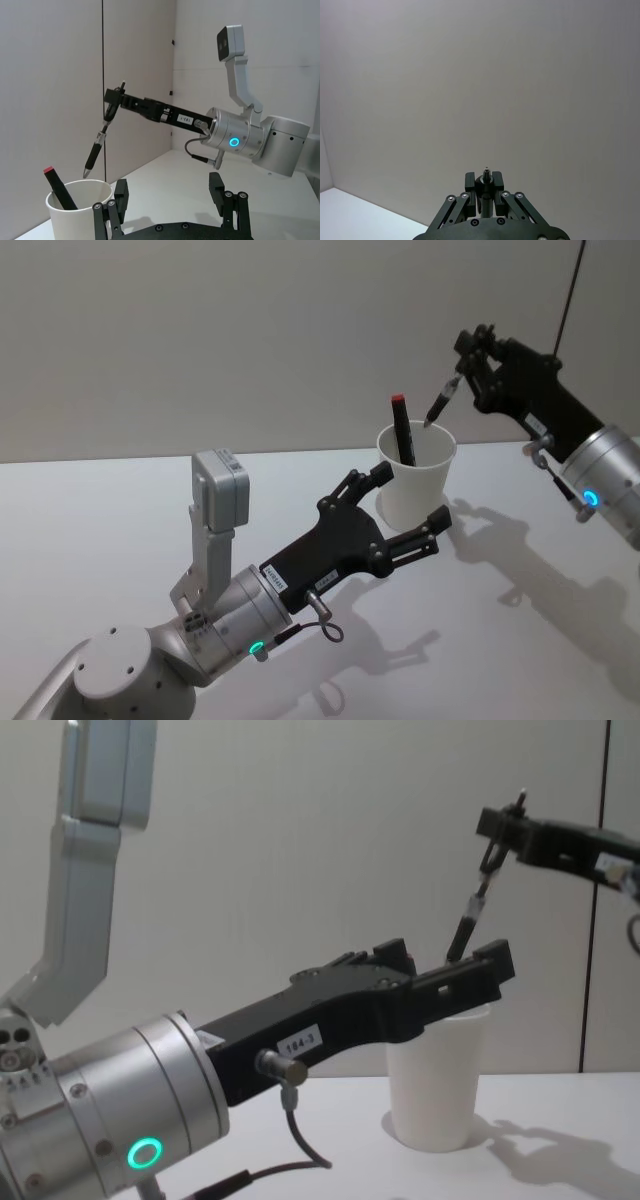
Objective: Place the pen into the pen holder.
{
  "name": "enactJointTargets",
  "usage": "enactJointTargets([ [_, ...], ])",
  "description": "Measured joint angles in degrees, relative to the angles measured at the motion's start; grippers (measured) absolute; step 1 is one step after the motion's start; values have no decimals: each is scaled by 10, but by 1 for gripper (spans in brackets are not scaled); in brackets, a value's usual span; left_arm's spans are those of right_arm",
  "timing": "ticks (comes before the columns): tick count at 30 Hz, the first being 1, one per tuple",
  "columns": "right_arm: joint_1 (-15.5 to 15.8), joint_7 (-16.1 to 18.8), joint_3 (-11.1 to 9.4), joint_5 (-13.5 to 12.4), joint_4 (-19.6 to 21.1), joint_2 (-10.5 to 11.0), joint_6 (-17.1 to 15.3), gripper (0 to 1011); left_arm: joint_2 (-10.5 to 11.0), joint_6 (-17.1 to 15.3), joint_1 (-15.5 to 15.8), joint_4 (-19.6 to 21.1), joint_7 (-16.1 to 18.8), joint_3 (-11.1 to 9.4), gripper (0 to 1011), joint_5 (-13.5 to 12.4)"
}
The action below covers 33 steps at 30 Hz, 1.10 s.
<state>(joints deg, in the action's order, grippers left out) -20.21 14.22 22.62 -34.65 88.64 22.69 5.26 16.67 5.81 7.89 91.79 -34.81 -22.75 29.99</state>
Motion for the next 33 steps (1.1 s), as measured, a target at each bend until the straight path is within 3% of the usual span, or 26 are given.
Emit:
enactJointTargets([
  [17,-10,-12,20,43,-46,-31,-6,184,0,0,0,0,0,0,1001,0],
  [33,-20,-25,32,48,-75,-56,-21,218,0,0,0,0,0,0,1001,0],
])
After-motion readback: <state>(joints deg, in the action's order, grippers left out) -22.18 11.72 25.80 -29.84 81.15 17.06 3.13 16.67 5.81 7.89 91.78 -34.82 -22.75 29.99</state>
